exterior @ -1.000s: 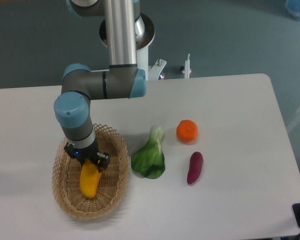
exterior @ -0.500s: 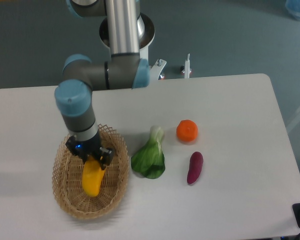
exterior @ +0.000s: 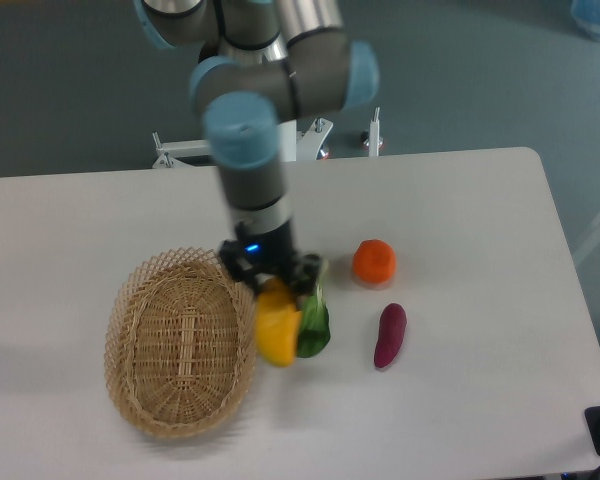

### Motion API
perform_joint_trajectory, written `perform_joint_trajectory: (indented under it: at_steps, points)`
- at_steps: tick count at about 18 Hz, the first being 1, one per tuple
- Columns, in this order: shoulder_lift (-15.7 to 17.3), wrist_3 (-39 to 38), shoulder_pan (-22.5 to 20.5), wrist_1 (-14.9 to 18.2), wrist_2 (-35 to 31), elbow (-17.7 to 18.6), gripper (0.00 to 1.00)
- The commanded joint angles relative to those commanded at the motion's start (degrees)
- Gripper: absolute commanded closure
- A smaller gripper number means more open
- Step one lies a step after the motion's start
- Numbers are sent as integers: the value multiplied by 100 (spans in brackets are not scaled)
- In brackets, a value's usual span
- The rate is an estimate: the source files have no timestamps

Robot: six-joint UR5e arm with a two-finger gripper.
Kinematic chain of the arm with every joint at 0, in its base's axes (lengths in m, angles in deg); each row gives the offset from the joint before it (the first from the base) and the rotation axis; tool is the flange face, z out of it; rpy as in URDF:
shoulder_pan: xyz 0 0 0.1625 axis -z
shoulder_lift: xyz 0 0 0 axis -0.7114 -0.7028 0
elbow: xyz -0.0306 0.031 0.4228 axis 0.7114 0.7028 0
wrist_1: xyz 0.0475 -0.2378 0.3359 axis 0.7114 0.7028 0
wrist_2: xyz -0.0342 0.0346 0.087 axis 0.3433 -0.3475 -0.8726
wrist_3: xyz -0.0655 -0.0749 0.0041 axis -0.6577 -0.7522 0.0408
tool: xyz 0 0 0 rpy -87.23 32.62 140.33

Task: Pick up the mango from the basket
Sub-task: 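Lift the mango out of the basket and carry it past the orange, then hold the mango raised above the table beside the orange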

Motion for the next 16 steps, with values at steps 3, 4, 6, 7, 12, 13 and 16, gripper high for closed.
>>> perform_joint_trajectory:
  at_steps: [3,4,6,7,12,13,16]
  points:
    - [44,833,-641,132,228,-26,47]
    - [70,1063,-835,141,325,-44,47]
    - [62,1503,-1195,141,414,-35,47]
    - [53,1888,-1476,150,422,-35,47]
    - [-104,2665,-2084,150,501,-166,48]
    - [-114,2665,-2094,150,528,-176,48]
    - [-114,2665,-2094,150,546,-211,48]
